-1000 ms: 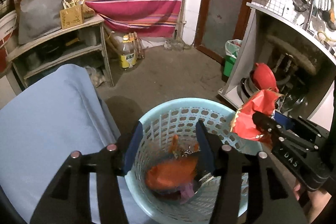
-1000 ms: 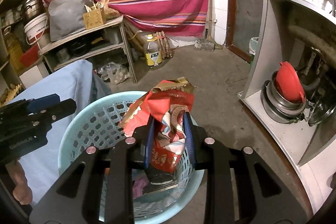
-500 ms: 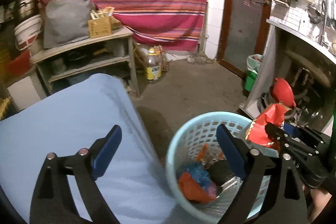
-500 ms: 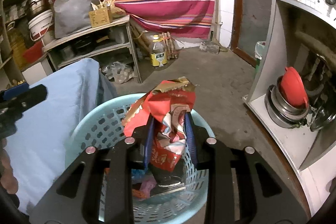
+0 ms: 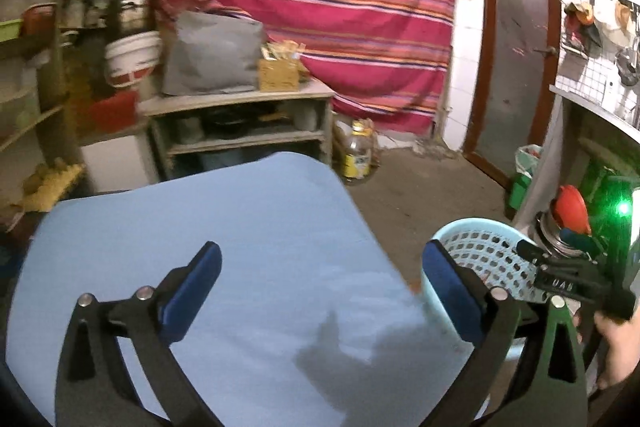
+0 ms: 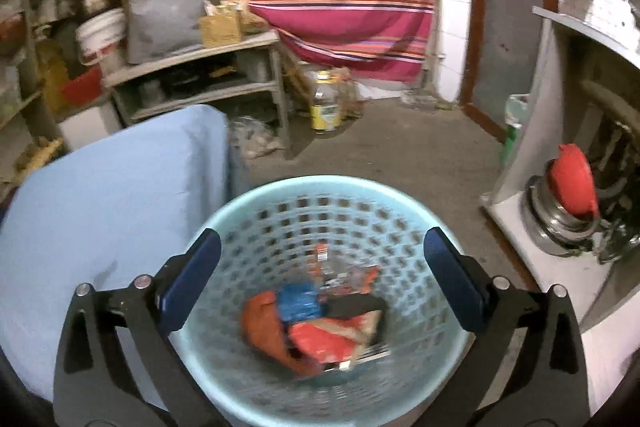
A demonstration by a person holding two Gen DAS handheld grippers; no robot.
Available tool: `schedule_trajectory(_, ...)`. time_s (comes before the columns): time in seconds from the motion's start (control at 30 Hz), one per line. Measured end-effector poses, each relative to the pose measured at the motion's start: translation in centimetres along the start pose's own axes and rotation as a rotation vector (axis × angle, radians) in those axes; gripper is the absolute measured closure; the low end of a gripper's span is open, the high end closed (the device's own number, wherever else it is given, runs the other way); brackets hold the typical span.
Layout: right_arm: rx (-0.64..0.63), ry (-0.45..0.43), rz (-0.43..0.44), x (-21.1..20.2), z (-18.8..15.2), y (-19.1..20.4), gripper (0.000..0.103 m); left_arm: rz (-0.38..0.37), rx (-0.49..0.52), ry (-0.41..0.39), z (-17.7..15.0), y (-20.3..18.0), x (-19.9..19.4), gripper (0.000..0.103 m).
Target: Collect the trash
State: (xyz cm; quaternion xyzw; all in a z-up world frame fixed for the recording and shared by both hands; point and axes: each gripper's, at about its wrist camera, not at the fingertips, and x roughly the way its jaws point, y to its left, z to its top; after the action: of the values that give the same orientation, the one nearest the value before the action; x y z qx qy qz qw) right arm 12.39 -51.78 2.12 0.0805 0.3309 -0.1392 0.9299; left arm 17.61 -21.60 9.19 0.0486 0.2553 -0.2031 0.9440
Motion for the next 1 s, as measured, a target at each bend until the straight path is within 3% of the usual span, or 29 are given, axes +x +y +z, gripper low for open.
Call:
schedule_trajectory(0.1,-0.023,-0.015,-0.002,-1.7,0.0,2.5,0.004,0.053,-0.015,-0.033,-1.3,2.8,-3.3,0.004)
schedule_trajectory(0.2,-0.023,-0.064,0.068,-4.5,-1.1,5.4,0.004,0.105,-0.041,-0.056,-3.2,5.8,-6.6,0.004)
schedule_trajectory(0.47,-0.079,-0.167,0.17,-11.2,-7.3,14.5,0.004,0.21,-0.047,-0.079,-11.2,10.7,-12.4,0.004)
schedule_trajectory(0.57,-0.133,-0.199,0.185,-12.8,-10.9,17.7,0.004,0.251,-0.037,-0.064,-14.5,11.8,-13.5,0.004)
schedule_trajectory(0.8,-0.217,-0.159,0.194,-12.9,-16.1,22.2,0.004,0.286,-0.112,-0.01,-20.1,14.3,-14.4,0.004)
schedule_trajectory(1.0,-0.231,-0.181,0.199,-13.4,-18.3,23.8,0.004,0.318,-0.124,-0.059,-22.5,13.9,-15.9,0.004)
